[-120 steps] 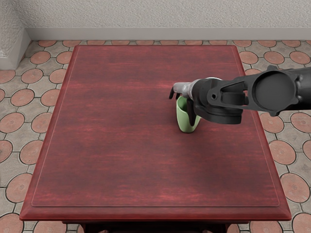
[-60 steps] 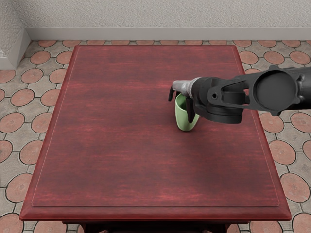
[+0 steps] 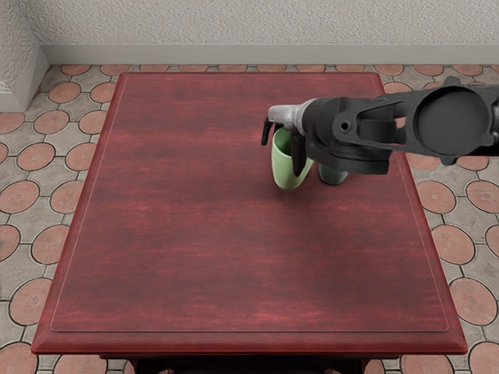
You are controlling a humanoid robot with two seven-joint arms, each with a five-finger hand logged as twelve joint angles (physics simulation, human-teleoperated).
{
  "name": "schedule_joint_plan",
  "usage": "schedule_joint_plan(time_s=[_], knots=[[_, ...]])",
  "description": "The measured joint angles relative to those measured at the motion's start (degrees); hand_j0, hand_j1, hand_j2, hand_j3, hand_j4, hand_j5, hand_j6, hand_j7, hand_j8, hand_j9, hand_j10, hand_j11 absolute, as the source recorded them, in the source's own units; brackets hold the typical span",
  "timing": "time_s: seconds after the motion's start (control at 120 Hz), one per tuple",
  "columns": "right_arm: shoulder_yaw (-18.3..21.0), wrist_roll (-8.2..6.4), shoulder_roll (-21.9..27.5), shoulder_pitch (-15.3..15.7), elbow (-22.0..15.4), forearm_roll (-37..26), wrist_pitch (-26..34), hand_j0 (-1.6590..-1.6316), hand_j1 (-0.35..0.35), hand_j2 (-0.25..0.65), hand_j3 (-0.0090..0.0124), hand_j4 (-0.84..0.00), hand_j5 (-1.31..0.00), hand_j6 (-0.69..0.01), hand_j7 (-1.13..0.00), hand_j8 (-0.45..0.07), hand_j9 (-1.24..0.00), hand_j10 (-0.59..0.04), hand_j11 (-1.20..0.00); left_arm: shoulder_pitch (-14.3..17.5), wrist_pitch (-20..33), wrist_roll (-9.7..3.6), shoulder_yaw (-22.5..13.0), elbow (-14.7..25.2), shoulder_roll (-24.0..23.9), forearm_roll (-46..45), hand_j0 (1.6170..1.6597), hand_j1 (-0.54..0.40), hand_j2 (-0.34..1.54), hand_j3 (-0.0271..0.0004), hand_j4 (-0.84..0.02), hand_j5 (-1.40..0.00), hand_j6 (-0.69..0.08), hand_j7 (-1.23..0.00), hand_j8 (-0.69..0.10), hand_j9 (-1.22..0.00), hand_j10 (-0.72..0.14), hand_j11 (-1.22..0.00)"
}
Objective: Pick up cup and place in cup with right hand
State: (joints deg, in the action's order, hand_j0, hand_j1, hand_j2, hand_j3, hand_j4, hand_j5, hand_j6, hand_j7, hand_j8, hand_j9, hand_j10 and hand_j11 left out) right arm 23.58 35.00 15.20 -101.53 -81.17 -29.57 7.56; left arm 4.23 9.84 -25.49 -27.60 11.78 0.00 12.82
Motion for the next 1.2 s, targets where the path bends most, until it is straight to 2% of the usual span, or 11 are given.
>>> schedule_joint_plan(time_s=[0.058,0.192,0.217,0.275,0.3,0.367,0.475,0.55,0.592,0.758,1.2], knots=[[-0.81,0.00,0.77,-0.94,0.32,0.13,-1.13,-1.6530,0.035,-0.107,0.0000,-0.444,-0.60,-0.398,-0.59,-0.266,-0.60,-0.306,-0.60,0.01,0.00,0.01,0.00,0.00,0.00,0.01,1.6581,0.349,0.00,0.0000,0.000,0.00,0.000,0.00,0.000,0.00,0.000,0.00],[-1.72,0.00,2.02,-3.59,1.27,0.66,-3.83,-1.6528,0.031,-0.129,-0.0001,-0.445,-0.61,-0.397,-0.59,-0.266,-0.61,-0.307,-0.60,-0.01,0.00,0.00,0.00,0.00,0.00,0.00,1.6581,0.349,0.00,0.0000,0.000,0.00,0.000,0.00,0.000,0.00,0.000,0.00],[-2.00,0.00,2.15,-3.94,1.63,0.74,-4.34,-1.6529,0.031,-0.124,0.0006,-0.444,-0.61,-0.396,-0.59,-0.265,-0.61,-0.307,-0.61,-0.01,0.00,0.00,0.00,0.00,0.00,0.00,1.6581,0.349,0.00,0.0000,0.000,0.00,0.000,0.00,0.000,0.00,0.000,0.00],[-3.04,0.00,2.33,-4.50,2.89,0.84,-5.89,-1.6527,0.031,-0.146,-0.0002,-0.442,-0.61,-0.394,-0.60,-0.260,-0.61,-0.306,-0.61,0.03,0.00,0.00,0.00,0.00,0.00,0.00,1.6581,0.349,0.00,0.0000,0.000,0.00,0.000,0.00,0.000,0.00,0.000,0.00],[-3.43,0.00,2.38,-4.74,3.33,0.88,-6.42,-1.6531,0.038,-0.106,0.0000,-0.442,-0.61,-0.393,-0.60,-0.259,-0.61,-0.304,-0.61,0.02,0.00,0.00,0.00,0.00,0.00,0.00,1.6581,0.349,0.00,0.0000,0.000,0.00,0.000,0.00,0.000,0.00,0.000,0.00],[-4.10,0.00,2.70,-5.36,4.21,0.95,-7.68,-1.6527,0.029,-0.134,-0.0007,-0.441,-0.62,-0.401,-0.60,-0.267,-0.61,-0.313,-0.60,-0.01,0.00,0.00,0.00,0.00,0.00,0.01,1.6581,0.349,0.00,0.0000,0.000,0.00,0.000,0.00,0.000,0.00,0.000,0.00],[-4.62,-0.01,3.89,-6.40,4.78,1.08,-9.17,-1.6523,0.023,-0.156,-0.0002,-0.440,-0.62,-0.395,-0.60,-0.263,-0.61,-0.310,-0.61,-0.01,0.00,0.00,0.00,0.00,0.00,0.00,1.6581,0.349,0.00,0.0000,0.000,0.00,0.000,0.00,0.000,0.00,0.000,0.00],[-4.73,0.00,5.12,-7.57,4.65,1.30,-10.01,-1.6536,0.062,-0.079,-0.0002,-0.439,-0.62,-0.382,-0.60,-0.248,-0.61,-0.297,-0.61,-0.01,0.00,0.00,0.00,0.00,0.00,0.00,1.6581,0.349,0.00,0.0000,0.000,0.00,0.000,0.00,0.000,0.00,0.000,0.00],[-4.77,0.00,5.78,-8.02,4.58,1.38,-10.44,-1.6535,0.069,-0.082,-0.0003,-0.438,-0.62,-0.373,-0.60,-0.239,-0.61,-0.286,-0.61,-0.01,0.00,0.01,0.00,0.00,0.00,0.01,1.6581,0.349,0.00,0.0000,0.000,0.00,0.000,0.00,0.000,0.00,0.000,0.00],[-4.84,0.00,9.30,-8.72,2.86,1.38,-11.44,-1.6521,0.045,-0.145,-0.0006,-0.443,-0.62,-0.372,-0.60,-0.241,-0.61,-0.291,-0.60,-0.01,0.00,0.01,0.00,0.00,0.00,0.01,1.6581,0.349,0.00,0.0000,0.000,0.00,0.000,0.00,0.000,0.00,0.000,0.00],[-4.46,0.00,16.66,-8.41,-2.27,0.85,-11.55,-1.6519,0.038,-0.151,-0.0004,-0.445,-0.62,-0.381,-0.60,-0.249,-0.61,-0.295,-0.61,0.07,0.00,0.00,-0.17,0.00,0.00,0.00,1.6581,0.349,0.00,0.0000,0.000,0.00,0.000,0.00,0.000,0.00,0.000,0.00]])
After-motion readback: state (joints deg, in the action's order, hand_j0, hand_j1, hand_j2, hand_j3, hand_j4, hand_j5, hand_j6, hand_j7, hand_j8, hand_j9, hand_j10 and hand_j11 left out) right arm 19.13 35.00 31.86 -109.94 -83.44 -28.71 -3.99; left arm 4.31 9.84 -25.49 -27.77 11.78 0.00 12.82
